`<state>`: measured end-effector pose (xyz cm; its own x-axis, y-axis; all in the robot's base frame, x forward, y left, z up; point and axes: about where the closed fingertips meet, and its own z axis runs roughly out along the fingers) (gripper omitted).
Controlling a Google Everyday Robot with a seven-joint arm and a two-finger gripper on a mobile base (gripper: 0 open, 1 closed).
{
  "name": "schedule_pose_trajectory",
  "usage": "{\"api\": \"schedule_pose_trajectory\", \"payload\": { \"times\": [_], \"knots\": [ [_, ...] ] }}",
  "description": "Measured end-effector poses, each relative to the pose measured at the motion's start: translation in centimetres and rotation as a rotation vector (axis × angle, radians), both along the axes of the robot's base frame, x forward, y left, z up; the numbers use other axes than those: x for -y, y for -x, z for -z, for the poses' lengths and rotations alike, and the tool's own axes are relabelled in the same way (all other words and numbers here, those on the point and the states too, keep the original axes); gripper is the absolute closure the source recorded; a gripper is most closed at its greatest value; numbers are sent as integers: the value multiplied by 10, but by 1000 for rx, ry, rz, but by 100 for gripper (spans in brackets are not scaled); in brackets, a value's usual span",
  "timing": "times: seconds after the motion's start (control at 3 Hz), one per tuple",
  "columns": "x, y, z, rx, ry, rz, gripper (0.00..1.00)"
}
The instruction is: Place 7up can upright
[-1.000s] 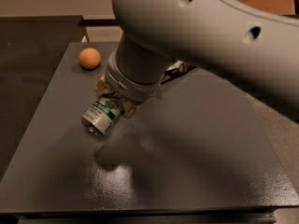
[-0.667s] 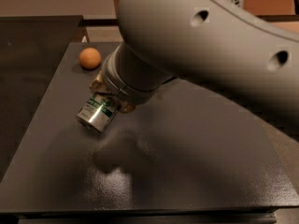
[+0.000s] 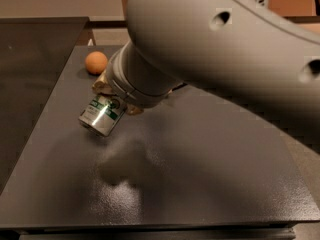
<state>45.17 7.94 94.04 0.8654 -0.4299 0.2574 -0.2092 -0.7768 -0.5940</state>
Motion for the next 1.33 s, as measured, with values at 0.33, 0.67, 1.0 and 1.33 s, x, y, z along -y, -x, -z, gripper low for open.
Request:
{"api": "schedule_pose_trajectory", "payload": {
  "times": [0.33, 0.67, 1.0, 1.33],
  "knots": [
    [-4, -9, -20, 96, 3, -61, 100],
    [-10, -18, -35, 264, 81, -163, 100],
    [-11, -29, -50, 438, 141, -239, 100],
    [-15, -36, -55, 601, 195, -310, 100]
  ]
}}
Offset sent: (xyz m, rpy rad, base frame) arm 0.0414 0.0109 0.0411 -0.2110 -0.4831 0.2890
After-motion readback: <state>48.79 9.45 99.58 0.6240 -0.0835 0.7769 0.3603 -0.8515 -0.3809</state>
